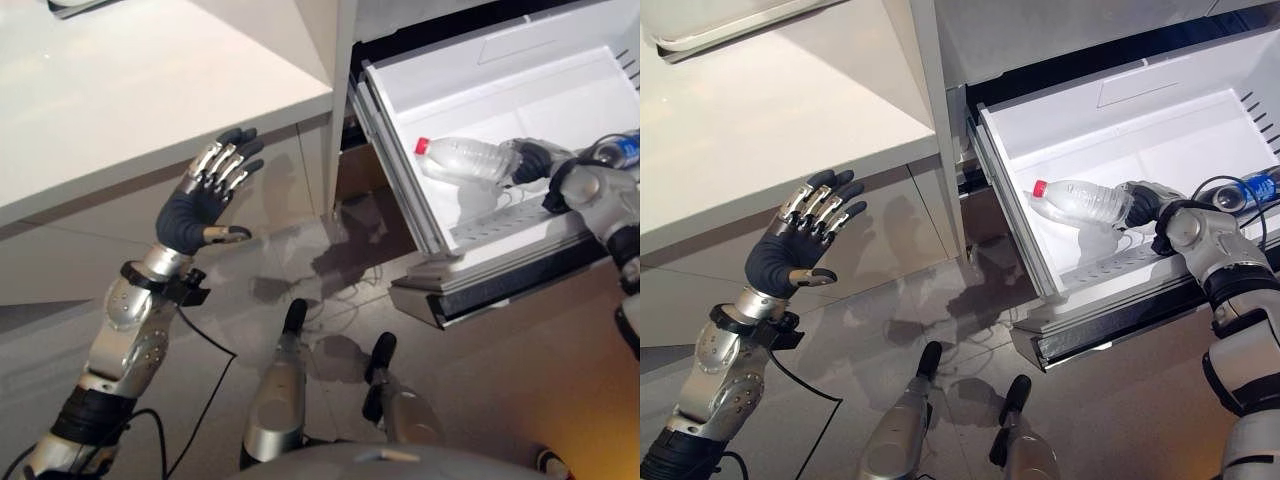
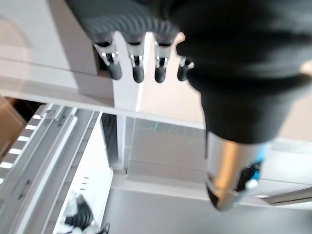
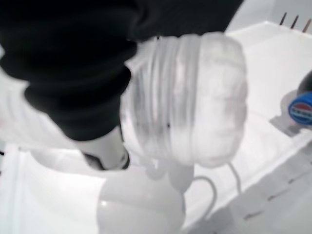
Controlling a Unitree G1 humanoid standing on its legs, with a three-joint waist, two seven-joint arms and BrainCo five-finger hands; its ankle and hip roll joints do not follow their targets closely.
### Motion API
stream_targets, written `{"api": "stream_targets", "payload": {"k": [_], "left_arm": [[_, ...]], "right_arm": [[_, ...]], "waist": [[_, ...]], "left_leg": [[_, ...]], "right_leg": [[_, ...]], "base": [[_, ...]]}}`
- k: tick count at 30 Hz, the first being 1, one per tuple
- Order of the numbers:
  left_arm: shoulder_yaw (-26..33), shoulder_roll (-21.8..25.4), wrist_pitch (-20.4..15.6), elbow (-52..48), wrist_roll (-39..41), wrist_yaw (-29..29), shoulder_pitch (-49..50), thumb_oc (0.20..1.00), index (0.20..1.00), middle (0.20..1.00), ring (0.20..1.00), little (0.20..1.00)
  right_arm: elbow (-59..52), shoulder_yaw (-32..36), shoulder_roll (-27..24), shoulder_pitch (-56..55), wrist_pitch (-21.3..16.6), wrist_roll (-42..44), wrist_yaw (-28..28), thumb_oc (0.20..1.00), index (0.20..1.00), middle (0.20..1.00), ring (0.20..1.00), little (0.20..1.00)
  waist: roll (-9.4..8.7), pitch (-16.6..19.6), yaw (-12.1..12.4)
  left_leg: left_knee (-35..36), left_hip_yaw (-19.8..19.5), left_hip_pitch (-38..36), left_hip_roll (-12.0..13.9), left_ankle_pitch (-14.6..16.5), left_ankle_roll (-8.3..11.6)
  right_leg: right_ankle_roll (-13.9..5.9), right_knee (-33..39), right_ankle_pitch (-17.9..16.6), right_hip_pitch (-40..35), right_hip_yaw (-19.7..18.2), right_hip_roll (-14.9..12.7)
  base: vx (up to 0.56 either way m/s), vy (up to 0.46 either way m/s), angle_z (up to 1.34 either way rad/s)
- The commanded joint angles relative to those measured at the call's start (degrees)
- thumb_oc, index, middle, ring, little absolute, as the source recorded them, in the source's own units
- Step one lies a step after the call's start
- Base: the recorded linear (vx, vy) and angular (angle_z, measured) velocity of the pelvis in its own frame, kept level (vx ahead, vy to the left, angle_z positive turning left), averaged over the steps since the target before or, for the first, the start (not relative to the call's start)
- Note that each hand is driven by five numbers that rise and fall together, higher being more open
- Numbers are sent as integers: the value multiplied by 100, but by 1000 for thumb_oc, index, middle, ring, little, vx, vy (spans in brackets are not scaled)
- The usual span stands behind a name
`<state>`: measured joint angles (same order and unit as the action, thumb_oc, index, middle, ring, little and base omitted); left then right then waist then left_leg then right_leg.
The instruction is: Take the drinks into the refrigerator
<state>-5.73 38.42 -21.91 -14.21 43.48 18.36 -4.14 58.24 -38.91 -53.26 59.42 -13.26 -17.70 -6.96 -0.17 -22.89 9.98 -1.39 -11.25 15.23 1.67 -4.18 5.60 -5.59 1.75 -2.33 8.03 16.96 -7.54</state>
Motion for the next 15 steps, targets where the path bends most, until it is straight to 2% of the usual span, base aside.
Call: {"api": "stream_targets", "payload": {"k": [1, 10, 11, 12, 15], "left_arm": [[111, -255, -405, -535, -85, -97, -198, 1000, 1000, 1000, 1000, 1000], [141, -324, -444, -540, -187, -191, -174, 1000, 1000, 1000, 1000, 1000], [148, -333, -439, -534, -179, -188, -172, 1000, 1000, 1000, 1000, 1000], [147, -329, -445, -537, -191, -192, -167, 1000, 1000, 1000, 1000, 1000], [158, -348, -453, -536, -186, -213, -142, 1000, 1000, 1000, 1000, 1000]], "right_arm": [[45, -443, 313, 31, -17, -108, 391, 200, 200, 200, 200, 200], [100, -495, 381, 85, 5, -323, 433, 200, 200, 200, 200, 200], [161, -473, 392, 61, 12, -272, 369, 884, 884, 884, 884, 884], [199, -462, 427, 88, 22, -226, 321, 1000, 1000, 1000, 1000, 1000], [252, -451, 439, 174, 38, -261, 394, 1000, 1000, 1000, 1000, 1000]], "waist": [[243, -169, -49], [229, -186, -63], [227, -182, -66], [224, -177, -64], [221, -166, -95]], "left_leg": [[226, 86, -256, -406, 188, -495], [267, 44, -278, -409, 195, -516], [279, 39, -287, -408, 197, -519], [286, 35, -291, -407, 195, -517], [299, 43, -287, -404, 186, -530]], "right_leg": [[256, -1033, 616, 665, -16, 163], [259, -1069, 644, 678, -2, 163], [261, -1071, 648, 679, -5, 162], [262, -1068, 650, 677, -1, 161], [265, -1070, 623, 701, -3, 158]], "base": [[8, -4, 6], [13, -1, 8], [0, 0, 0], [0, 0, 0], [-4, 10, 0]]}}
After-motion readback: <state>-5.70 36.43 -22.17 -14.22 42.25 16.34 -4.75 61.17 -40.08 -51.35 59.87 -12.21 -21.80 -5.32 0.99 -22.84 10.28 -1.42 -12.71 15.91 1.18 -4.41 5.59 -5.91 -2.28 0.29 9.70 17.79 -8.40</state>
